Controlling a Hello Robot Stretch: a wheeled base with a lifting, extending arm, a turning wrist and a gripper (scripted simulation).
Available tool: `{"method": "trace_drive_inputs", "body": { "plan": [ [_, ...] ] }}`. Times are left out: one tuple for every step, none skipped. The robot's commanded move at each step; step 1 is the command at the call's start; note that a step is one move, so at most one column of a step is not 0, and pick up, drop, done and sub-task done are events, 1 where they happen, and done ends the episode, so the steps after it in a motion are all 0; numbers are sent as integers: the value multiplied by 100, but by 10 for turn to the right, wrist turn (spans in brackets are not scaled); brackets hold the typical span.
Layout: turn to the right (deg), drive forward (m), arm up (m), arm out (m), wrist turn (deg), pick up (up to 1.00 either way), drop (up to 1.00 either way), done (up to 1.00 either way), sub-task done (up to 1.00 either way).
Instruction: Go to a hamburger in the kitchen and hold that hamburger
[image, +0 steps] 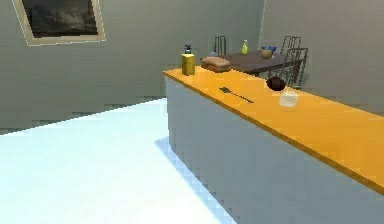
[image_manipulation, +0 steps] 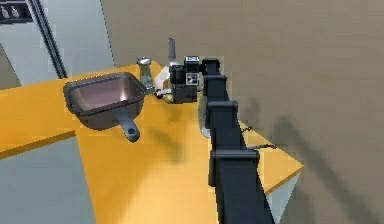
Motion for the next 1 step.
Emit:
{"method": "trace_drive_inputs", "body": {
  "plan": [
    [0,0,0,0,0,0,0,100,0]
  ]
}}
